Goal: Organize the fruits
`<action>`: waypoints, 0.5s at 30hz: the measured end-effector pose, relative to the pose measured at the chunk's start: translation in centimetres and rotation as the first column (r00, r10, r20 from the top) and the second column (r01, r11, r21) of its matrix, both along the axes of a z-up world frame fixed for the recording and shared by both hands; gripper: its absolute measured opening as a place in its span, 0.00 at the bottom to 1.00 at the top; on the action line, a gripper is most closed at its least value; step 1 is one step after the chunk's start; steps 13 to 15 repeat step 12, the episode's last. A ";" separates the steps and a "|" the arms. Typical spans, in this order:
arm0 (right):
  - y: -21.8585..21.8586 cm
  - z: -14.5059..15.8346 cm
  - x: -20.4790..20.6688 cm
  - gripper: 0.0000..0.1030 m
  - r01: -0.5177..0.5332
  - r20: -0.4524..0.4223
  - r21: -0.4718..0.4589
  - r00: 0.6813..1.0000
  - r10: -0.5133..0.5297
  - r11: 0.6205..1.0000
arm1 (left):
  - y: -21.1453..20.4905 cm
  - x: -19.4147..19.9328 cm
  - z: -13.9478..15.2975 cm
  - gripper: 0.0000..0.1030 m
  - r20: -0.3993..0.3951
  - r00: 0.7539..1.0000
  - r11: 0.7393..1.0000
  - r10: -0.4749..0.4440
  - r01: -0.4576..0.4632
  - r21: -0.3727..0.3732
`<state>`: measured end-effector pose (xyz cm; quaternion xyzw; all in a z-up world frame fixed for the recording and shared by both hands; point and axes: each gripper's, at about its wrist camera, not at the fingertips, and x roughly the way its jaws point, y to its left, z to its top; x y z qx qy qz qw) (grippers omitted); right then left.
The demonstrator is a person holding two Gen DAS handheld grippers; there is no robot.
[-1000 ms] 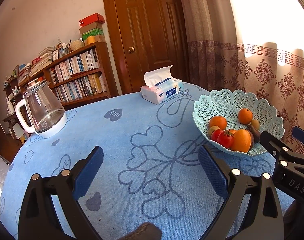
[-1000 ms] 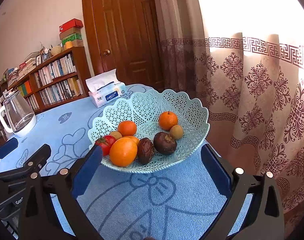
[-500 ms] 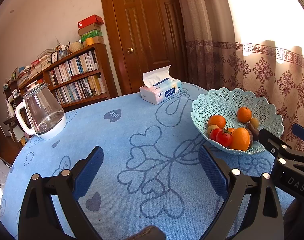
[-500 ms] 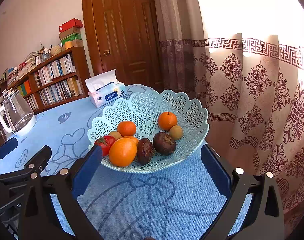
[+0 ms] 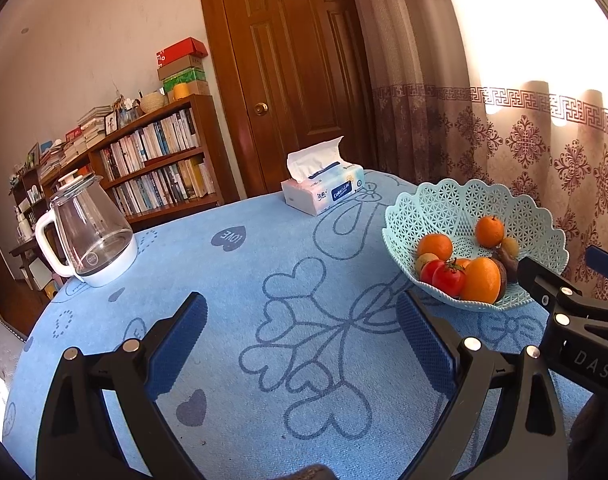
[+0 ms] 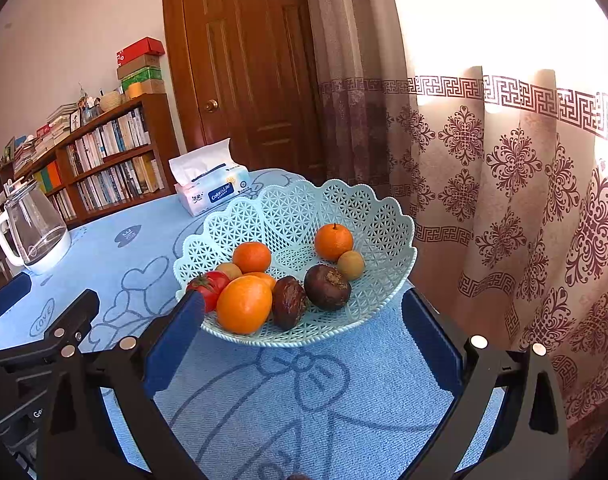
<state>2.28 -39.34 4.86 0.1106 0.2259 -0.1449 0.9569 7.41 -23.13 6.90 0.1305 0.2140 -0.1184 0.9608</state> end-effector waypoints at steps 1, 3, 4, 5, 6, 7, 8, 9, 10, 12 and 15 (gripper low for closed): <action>0.0 0.0 0.0 0.97 0.000 0.000 0.000 1.000 0.000 1.000 | 0.0 0.0 0.0 0.92 0.000 1.000 1.000 0.000 0.000 0.000; 0.0 0.0 0.0 0.97 0.000 -0.001 0.001 1.000 0.000 1.000 | 0.0 0.0 0.0 0.92 -0.003 1.000 1.000 -0.002 0.002 -0.001; 0.0 0.0 0.0 0.97 0.000 0.000 0.000 1.000 0.000 1.000 | 0.0 0.0 0.0 0.92 -0.006 1.000 1.000 -0.002 0.002 -0.002; 0.0 0.0 0.0 0.97 0.000 0.000 0.000 1.000 0.000 1.000 | 0.1 0.0 0.0 0.92 -0.011 1.000 1.000 -0.001 0.001 -0.004; 0.0 0.0 0.0 0.97 0.000 0.000 0.000 1.000 0.000 1.000 | 0.1 0.1 0.0 0.92 -0.019 1.000 1.000 -0.001 0.001 -0.008; 0.0 0.0 0.0 0.97 -0.001 0.000 0.000 1.000 0.001 1.000 | 0.1 0.1 0.0 0.92 -0.026 1.000 1.000 -0.001 0.000 -0.012; 0.0 0.0 0.0 0.97 -0.001 0.000 0.000 1.000 0.001 1.000 | 0.2 0.1 0.0 0.92 -0.032 0.999 1.000 -0.002 0.001 -0.014; 0.0 0.0 0.0 0.97 -0.001 0.000 0.000 1.000 0.001 1.000 | 0.2 0.1 -0.1 0.92 -0.035 0.999 1.000 -0.002 0.002 -0.014; 0.0 0.0 0.0 0.97 0.000 0.000 -0.001 1.000 0.000 1.000 | 0.2 0.0 -0.1 0.92 -0.036 0.999 1.000 -0.001 0.001 -0.012; 0.0 0.0 -0.1 0.97 0.000 0.000 -0.003 1.000 0.000 1.000 | 0.3 -0.1 -0.2 0.92 -0.037 0.999 1.000 0.001 -0.002 -0.005; 0.0 0.0 -0.1 0.97 0.000 0.000 -0.003 1.000 0.000 1.000 | 0.3 -0.1 -0.2 0.92 -0.037 0.999 1.000 0.001 -0.002 -0.005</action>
